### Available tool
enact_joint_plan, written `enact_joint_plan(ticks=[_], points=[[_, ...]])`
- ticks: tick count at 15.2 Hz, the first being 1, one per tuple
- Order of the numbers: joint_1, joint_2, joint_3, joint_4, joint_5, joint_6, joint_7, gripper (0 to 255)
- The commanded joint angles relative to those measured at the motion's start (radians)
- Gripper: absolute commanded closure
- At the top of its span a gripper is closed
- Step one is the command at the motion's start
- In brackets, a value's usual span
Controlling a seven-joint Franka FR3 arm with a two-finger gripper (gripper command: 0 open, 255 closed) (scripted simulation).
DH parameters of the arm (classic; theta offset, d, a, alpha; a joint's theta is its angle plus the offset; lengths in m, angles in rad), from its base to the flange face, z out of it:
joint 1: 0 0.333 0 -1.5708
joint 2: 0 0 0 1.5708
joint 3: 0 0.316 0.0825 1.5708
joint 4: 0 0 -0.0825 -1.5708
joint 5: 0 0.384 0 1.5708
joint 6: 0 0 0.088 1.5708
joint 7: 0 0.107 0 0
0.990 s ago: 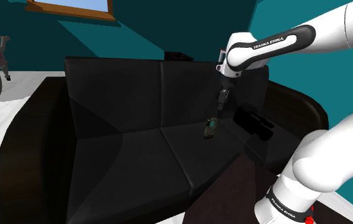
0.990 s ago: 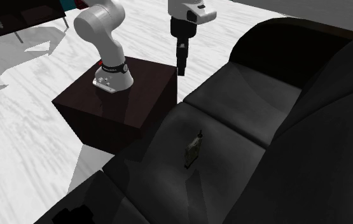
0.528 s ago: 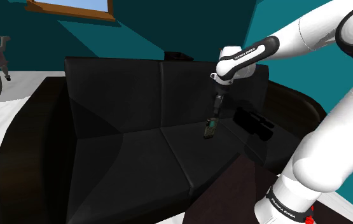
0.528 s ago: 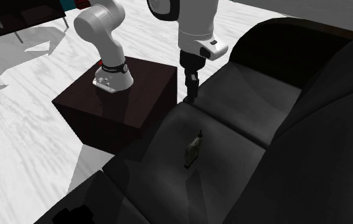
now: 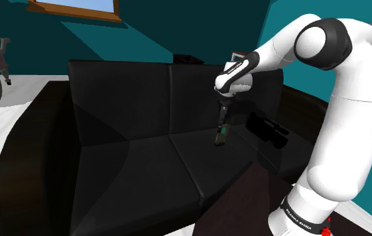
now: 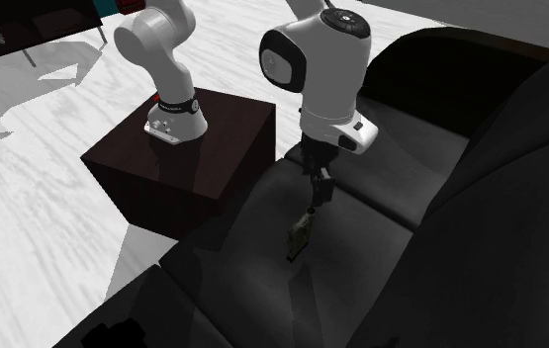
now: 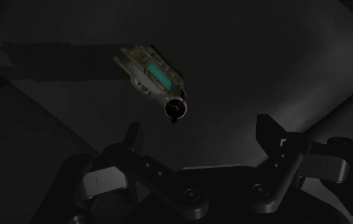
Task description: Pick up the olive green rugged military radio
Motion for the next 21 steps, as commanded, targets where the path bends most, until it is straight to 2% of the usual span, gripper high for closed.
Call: enact_joint_plan(ticks=[1,11,12,21], points=[[-0.022,0.090,0.011,0.061,0.041,0.024,-0.060,0],[-0.042,0.172,0.034,0.054,0.080,0.109,-0.085,0],[-0.042,0.174,0.035,0.056,0.081,0.109,-0.085,255],[-0.042,0.172,0.034,0.054,0.080,0.109,-0.085,255]])
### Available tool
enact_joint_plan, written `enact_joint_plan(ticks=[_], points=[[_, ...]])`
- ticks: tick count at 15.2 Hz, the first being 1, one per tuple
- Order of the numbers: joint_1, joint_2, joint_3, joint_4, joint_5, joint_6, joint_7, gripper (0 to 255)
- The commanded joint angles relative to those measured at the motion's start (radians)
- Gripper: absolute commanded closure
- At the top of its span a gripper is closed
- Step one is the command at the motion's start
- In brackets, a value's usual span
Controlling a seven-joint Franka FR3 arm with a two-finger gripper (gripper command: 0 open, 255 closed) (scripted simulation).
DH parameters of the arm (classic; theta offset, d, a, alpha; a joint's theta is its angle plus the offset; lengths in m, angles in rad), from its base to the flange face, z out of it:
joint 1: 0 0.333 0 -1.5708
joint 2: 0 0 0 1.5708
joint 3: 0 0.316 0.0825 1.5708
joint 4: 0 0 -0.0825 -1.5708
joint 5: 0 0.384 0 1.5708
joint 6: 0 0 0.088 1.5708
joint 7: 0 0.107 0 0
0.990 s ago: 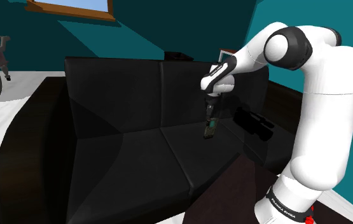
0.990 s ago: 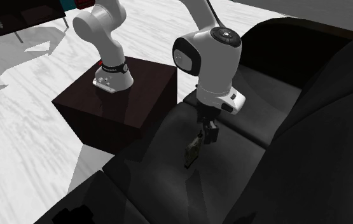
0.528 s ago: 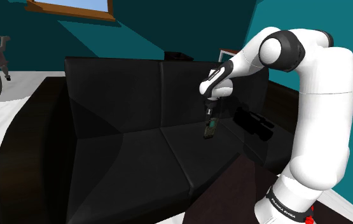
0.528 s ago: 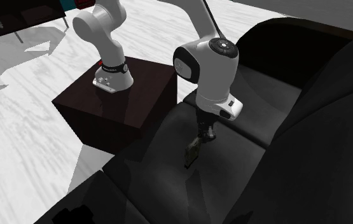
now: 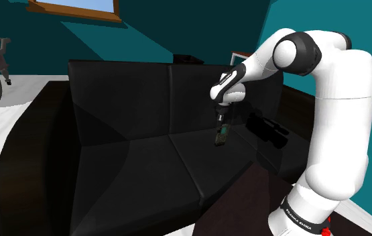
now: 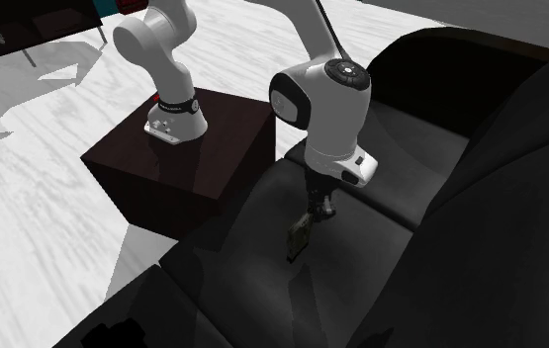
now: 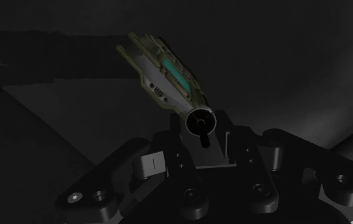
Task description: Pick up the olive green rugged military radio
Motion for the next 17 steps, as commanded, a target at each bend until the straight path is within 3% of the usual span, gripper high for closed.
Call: enact_joint_plan(ticks=[1,17], points=[[0.003,-0.011,-0.004,0.000,-0.006,-0.011,0.003,255],[0.027,-0.141,-0.033,0.038,-0.070,-0.172,0.039,255]])
